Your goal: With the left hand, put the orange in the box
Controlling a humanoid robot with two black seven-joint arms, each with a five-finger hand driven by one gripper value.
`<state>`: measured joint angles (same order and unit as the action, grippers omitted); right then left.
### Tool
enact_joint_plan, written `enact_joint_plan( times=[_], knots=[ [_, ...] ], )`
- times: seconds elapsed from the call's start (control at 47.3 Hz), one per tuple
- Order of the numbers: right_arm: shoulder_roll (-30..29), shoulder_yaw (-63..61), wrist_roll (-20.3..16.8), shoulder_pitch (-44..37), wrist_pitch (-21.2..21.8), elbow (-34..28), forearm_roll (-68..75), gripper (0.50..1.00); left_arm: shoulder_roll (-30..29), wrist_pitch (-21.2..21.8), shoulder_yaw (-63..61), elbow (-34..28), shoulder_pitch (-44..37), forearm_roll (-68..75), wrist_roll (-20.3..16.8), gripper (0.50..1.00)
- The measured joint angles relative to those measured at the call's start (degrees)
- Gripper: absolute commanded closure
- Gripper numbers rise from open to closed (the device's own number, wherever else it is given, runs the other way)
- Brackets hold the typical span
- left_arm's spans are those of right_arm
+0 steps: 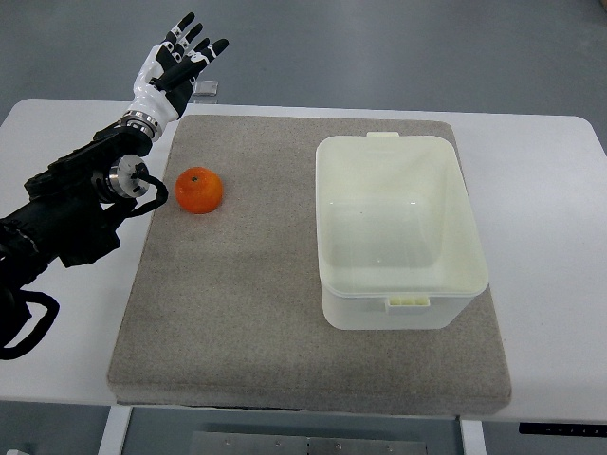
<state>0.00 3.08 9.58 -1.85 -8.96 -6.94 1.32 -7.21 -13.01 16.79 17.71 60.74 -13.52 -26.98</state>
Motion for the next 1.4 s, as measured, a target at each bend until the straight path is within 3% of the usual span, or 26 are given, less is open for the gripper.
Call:
enact_joint_plan(
  times=[1.396],
  knots=[
    [0.0, 0.0, 0.0, 0.01, 0.0, -0.01, -0.02, 0.574, -0.5, -0.16, 1.84, -0.56, -0.45, 0.17, -0.09, 0.508]
  ],
)
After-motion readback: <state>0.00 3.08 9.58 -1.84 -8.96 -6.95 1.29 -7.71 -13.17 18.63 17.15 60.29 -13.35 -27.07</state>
